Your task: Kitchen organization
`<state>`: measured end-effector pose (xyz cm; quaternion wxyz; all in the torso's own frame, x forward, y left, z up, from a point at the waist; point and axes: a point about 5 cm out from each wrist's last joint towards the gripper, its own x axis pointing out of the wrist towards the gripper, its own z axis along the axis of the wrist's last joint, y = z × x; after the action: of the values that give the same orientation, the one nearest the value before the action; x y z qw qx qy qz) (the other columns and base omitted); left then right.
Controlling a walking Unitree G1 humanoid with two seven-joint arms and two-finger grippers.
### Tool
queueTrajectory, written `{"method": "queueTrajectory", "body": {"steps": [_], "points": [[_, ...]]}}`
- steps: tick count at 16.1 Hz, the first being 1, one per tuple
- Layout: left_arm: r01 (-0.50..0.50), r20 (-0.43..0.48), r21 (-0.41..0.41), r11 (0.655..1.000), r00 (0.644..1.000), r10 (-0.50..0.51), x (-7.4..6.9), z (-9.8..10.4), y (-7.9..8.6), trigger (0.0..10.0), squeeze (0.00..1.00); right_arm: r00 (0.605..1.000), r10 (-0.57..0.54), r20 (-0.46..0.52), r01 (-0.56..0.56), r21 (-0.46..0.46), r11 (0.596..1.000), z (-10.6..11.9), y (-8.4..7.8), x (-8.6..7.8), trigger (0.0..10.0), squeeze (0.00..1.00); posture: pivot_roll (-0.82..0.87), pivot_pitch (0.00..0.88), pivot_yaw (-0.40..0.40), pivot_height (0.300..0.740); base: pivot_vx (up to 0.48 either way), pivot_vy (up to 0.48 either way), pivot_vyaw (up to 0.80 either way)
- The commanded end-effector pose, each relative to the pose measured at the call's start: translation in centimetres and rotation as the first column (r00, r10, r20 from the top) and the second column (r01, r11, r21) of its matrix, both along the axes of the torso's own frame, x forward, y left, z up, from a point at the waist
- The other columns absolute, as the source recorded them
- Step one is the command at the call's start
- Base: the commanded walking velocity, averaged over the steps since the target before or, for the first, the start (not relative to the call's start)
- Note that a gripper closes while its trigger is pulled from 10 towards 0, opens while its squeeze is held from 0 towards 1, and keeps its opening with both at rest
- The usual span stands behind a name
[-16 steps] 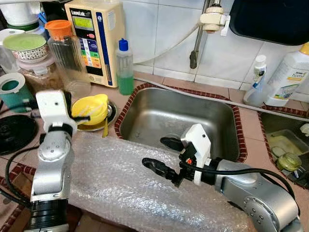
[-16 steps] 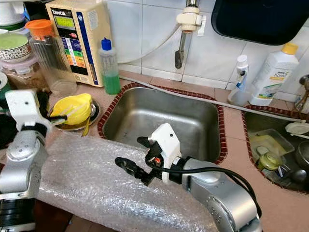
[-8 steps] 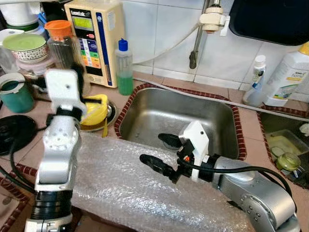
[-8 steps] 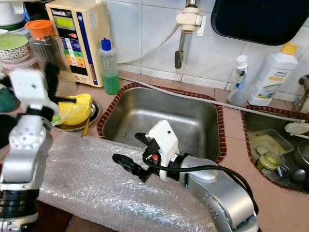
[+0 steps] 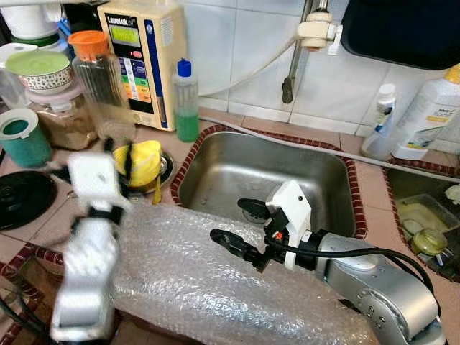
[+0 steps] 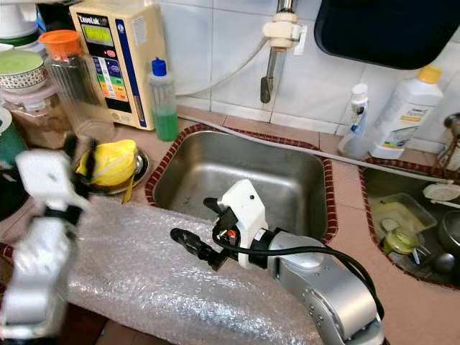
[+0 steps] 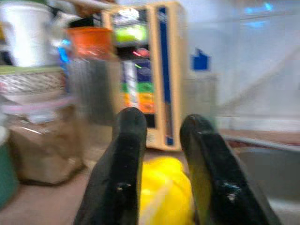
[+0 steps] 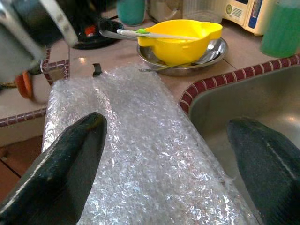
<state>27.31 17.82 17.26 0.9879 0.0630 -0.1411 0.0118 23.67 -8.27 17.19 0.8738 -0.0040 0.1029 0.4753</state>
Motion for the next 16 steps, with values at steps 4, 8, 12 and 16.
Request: {"method": "queueTrajectory", "body": {"steps": [4,8,12,16], "points": [[-0.052,-0.007,0.044,0.998,0.999,0.052,-0.3,-0.8,1.2,10.0,1.00,1.000,0.020,0.014,-0.019,-0.018,1.000,0.1,0.0,0.0,10.0,0.00,0.04,0.000,-0.039,0.740,0.000,0.000,0.00],[-0.075,-0.027,0.074,0.994,0.997,0.077,-1.0,-1.8,1.9,10.0,1.00,1.000,0.022,0.011,-0.022,-0.021,1.000,-0.1,0.0,-0.1,10.0,0.00,0.06,0.000,-0.044,0.740,0.000,0.000,0.00],[-0.076,-0.070,0.113,0.991,0.994,0.084,-1.5,-3.2,2.1,10.0,1.00,1.000,0.027,0.002,-0.027,-0.016,1.000,-0.3,-0.2,0.2,10.0,0.00,0.12,0.000,-0.051,0.740,0.000,0.000,0.00],[-0.080,-0.112,0.158,0.984,0.989,0.098,-2.0,-3.9,2.6,10.0,1.00,0.999,0.036,0.000,-0.036,-0.030,0.999,-0.8,-0.1,0.6,10.0,0.00,0.21,0.000,-0.040,0.740,0.000,0.000,0.00]]}}
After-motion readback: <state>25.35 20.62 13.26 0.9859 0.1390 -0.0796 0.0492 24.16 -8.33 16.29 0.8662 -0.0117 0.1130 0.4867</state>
